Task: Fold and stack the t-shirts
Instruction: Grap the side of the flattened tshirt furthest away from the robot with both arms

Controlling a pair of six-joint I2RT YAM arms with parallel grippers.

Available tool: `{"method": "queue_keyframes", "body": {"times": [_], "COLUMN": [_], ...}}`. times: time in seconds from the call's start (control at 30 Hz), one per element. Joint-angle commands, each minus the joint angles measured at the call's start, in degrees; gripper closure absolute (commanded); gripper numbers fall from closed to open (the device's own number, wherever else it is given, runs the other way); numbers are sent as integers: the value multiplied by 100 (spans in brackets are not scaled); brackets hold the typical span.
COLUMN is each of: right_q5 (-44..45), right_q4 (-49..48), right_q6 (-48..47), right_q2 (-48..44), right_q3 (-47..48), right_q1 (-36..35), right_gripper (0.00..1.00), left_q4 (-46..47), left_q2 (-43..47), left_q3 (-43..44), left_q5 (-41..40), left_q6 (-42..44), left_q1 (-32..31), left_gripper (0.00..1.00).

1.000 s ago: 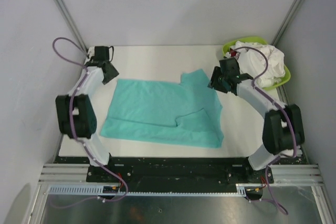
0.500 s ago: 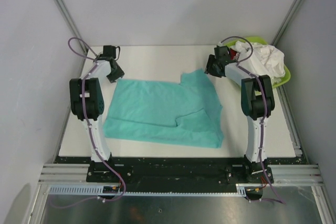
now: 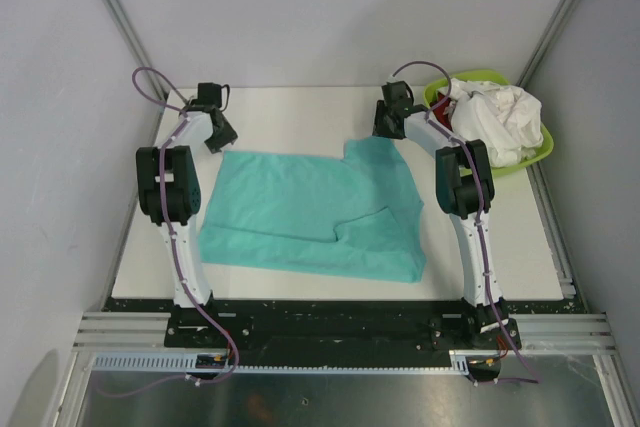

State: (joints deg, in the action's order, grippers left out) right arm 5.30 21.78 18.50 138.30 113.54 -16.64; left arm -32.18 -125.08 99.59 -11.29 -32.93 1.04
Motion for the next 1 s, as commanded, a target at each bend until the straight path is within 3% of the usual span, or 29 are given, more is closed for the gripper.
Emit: {"method": "queue_keyframes", "body": {"times": [0.0, 0.13, 0.37, 0.63, 0.83, 0.97], "right_q5": [438, 553, 535, 506, 479, 483], "right_q4": [590, 708, 710, 741, 786, 808], "right_q6": [-88, -28, -33, -39, -28, -48], "right_q2": [264, 233, 85, -108, -261, -375], "right_q3": [283, 258, 277, 341, 362, 378], "right_q1": [-136, -137, -169, -170, -172, -160], "right_gripper": [58, 74, 86, 91, 93, 93], "left_q4": [56, 58, 46, 46, 47, 42], "left_q2": [-46, -102, -287, -265, -273, -189], "left_q3": [292, 341, 504, 340, 308, 148], "left_q5": [-22, -86, -62, -162, -137, -191], "left_q6": [171, 173, 181, 100, 60, 48], "left_q1": [19, 19, 24, 19, 19, 21], "left_gripper": [55, 55, 57, 59, 70, 70]}}
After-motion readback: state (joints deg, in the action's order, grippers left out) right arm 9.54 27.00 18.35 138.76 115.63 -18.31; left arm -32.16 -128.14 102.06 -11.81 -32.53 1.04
